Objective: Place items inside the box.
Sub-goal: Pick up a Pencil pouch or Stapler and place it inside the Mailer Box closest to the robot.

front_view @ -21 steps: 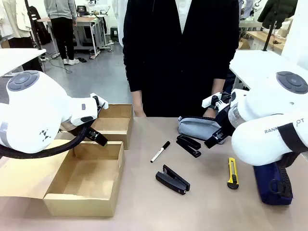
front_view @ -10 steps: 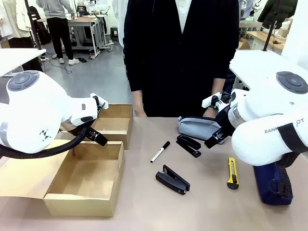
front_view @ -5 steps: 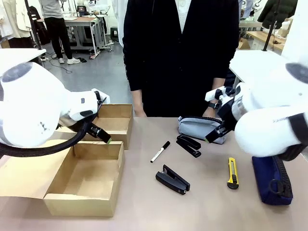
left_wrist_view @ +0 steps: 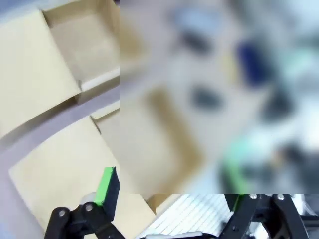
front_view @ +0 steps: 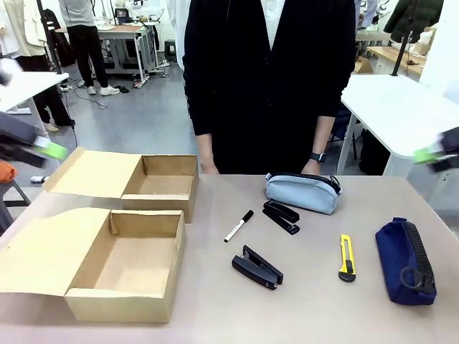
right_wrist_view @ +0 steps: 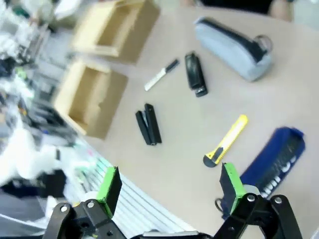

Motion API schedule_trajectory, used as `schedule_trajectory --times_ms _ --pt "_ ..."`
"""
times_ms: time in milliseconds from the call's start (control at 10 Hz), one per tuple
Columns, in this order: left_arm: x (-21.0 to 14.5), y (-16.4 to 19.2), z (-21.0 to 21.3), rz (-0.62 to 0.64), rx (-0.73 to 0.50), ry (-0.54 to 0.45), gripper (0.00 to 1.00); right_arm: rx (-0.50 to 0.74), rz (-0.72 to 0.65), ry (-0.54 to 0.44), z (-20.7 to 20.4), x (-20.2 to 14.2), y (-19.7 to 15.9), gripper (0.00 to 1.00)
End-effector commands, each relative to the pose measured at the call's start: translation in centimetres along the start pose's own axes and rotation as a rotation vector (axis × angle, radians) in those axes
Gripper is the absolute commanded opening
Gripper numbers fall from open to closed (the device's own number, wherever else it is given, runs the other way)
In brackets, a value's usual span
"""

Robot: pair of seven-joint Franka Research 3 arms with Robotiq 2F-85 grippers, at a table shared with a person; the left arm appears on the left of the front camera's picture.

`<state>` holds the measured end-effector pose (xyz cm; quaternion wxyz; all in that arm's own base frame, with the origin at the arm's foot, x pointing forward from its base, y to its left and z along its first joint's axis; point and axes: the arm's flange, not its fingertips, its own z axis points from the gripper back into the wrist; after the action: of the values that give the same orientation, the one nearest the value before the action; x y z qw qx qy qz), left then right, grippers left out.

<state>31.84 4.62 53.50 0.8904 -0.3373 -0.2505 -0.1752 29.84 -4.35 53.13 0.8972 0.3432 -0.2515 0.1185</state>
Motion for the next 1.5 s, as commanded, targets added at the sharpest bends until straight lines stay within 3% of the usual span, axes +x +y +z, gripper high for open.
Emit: schedule_trajectory --times_ms 0,200,400,500,600,1100,1300,1400 --pt "-2.7 8.7 5.2 0.219 -0.268 -0.263 1.00 0.126 -0.263 -0.265 4.7 -8.7 -10.9 1.00" --pt "-8.1 14.9 7.6 0.455 -0.335 -0.531 1.00 0.242 -0.473 -0.432 7.0 -11.9 -19.3 1.00" --pt "-13.1 18.1 6.2 0.651 -0.358 -0.708 1.00 0.092 -0.605 -0.589 6.9 -14.1 -21.8 1.00" --pt "-12.8 18.1 4.2 0.723 -0.286 -0.675 1.00 -0.023 -0.606 -0.664 6.6 -14.4 -21.4 1.00" --pt "-13.5 18.0 9.0 0.601 -0.313 -0.584 1.00 0.138 -0.622 -0.509 10.5 -16.5 -23.0 1.00" --pt "-13.5 18.0 9.0 0.601 -0.313 -0.584 1.00 0.142 -0.650 -0.497 10.0 -16.3 -23.0 1.00" --pt "-13.5 18.0 9.0 0.601 -0.313 -0.584 1.00 0.119 -0.366 -0.299 5.1 -11.2 -18.6 1.00" --pt "-13.5 18.0 9.0 0.601 -0.313 -0.584 1.00 0.140 -0.184 -0.149 1.4 -7.4 -15.4 1.00"
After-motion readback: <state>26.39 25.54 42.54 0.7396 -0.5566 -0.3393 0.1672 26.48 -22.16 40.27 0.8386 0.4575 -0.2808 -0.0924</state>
